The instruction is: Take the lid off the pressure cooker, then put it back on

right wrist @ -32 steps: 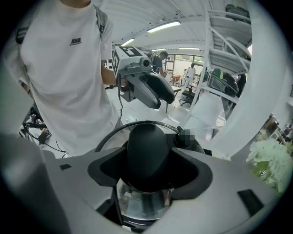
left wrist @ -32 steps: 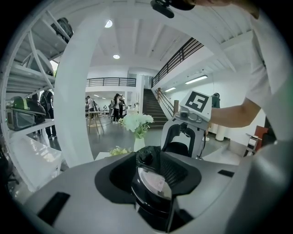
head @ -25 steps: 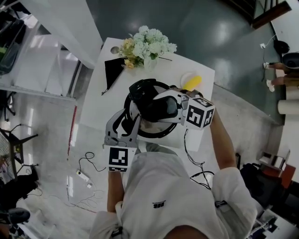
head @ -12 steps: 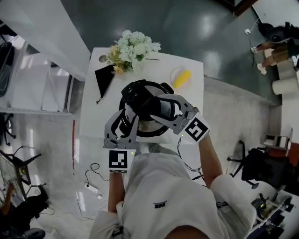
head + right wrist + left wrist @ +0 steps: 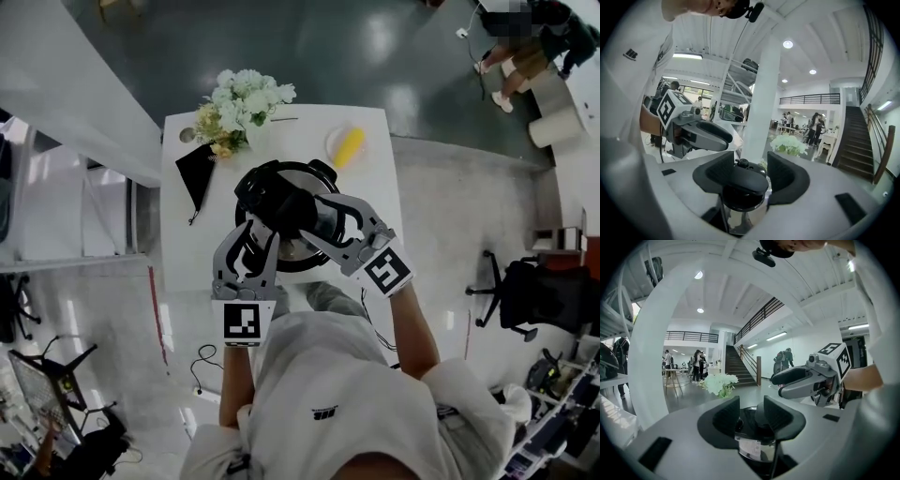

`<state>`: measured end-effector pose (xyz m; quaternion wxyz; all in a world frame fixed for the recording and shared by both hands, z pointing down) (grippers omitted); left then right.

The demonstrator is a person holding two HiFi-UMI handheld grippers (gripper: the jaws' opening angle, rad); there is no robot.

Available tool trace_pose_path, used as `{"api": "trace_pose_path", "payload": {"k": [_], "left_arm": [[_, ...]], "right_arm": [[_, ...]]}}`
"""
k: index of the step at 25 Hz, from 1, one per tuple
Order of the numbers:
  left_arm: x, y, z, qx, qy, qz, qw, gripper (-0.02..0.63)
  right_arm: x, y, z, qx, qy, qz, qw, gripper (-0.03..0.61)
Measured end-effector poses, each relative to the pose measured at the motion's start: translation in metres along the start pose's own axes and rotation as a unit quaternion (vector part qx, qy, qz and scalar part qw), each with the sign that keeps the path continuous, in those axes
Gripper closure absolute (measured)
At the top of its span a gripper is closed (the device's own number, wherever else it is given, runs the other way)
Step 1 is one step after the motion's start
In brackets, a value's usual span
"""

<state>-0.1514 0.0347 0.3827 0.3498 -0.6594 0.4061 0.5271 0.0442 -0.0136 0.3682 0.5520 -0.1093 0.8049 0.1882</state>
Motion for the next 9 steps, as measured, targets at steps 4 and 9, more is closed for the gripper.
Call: {"api": "trace_pose_path", "payload": {"k": [4,9], "left_arm": [[0.003,-0.007,0.000,0.004,0.001,-0.011,0.9999,0.443],[0.010,-0.033,0.000,0.024,-0.016,-0.025,0.9993,0.445]], "right_arm": [[0.001,0.003,0.009,-0.042,-0.016,-0.008,0.999,0.353],[-0.002,0.004,0.038,-0.081,-0.047,-0.025,0.995,0.353]]}}
Point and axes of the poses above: the fingertips, and each gripper's own axes: z backward along the fingers, y to its left, x out of its top, the point moved 10 cm from there along z, backward along the fingers, and after that the axes turned 5 degrees about x, right-handed, at the moved point
